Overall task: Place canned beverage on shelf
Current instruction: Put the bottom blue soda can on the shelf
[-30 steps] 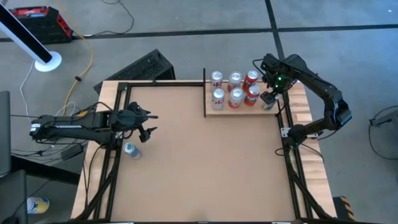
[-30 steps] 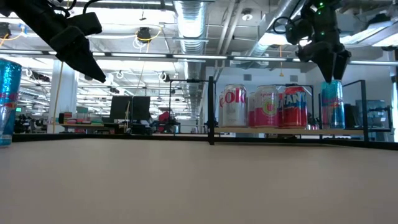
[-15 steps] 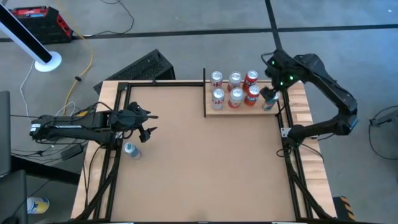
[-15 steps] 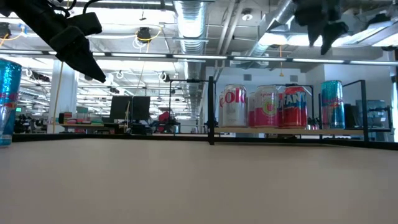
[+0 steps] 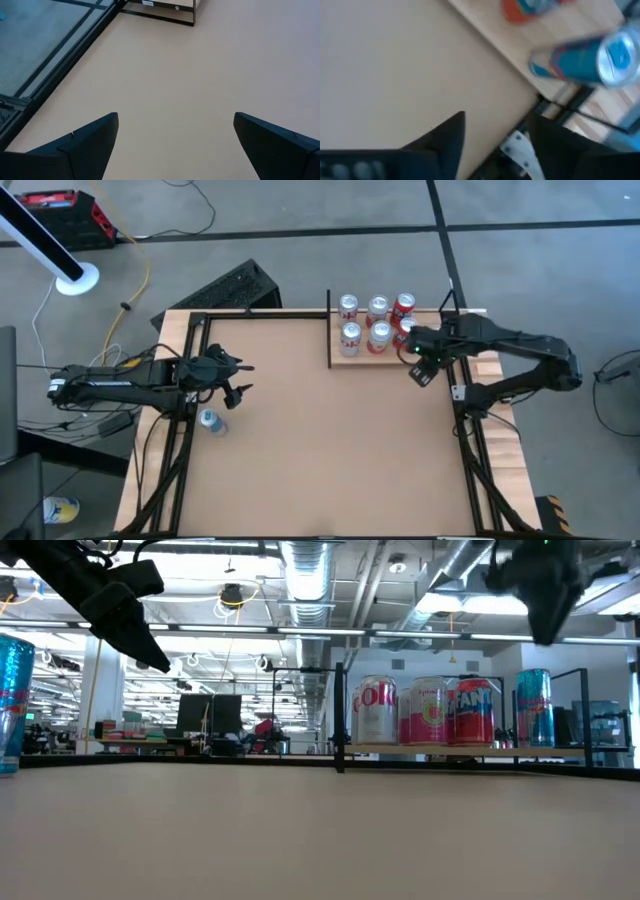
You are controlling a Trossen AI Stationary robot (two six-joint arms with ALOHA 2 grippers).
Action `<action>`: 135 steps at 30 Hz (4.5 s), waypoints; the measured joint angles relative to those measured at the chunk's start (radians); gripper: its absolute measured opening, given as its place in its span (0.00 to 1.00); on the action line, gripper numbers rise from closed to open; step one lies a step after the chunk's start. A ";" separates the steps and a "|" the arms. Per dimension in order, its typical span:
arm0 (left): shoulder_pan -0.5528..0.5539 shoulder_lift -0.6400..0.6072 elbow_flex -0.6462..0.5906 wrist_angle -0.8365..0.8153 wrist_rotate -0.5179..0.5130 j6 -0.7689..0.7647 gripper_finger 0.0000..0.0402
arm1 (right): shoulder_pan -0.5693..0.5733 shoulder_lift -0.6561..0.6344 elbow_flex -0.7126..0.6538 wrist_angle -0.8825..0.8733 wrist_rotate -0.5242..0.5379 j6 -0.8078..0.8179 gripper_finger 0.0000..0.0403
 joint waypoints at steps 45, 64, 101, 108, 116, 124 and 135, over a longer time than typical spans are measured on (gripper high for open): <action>0.000 0.000 0.000 -0.001 -0.007 0.000 0.95 | -0.543 0.007 -0.124 0.233 0.171 -0.370 0.04; 0.000 0.000 0.000 -0.001 -0.005 0.000 0.95 | -0.471 0.023 -0.123 0.276 0.129 -0.358 0.04; 0.000 0.000 0.000 -0.004 0.001 -0.004 0.95 | -0.488 0.143 -0.123 0.222 0.280 -0.359 0.05; 0.000 0.000 0.000 -0.004 0.001 -0.004 0.95 | -0.534 0.143 -0.123 0.311 0.291 -0.404 0.05; 0.000 0.000 0.000 -0.004 0.001 -0.004 0.95 | -0.550 0.143 -0.123 0.321 0.265 -0.420 0.05; 0.000 0.000 0.000 -0.004 0.000 -0.004 0.95 | -0.548 0.143 -0.123 0.353 0.211 -0.420 0.05; 0.000 0.000 0.000 -0.004 0.000 -0.004 0.95 | -0.591 0.143 -0.124 0.454 0.230 -0.463 0.05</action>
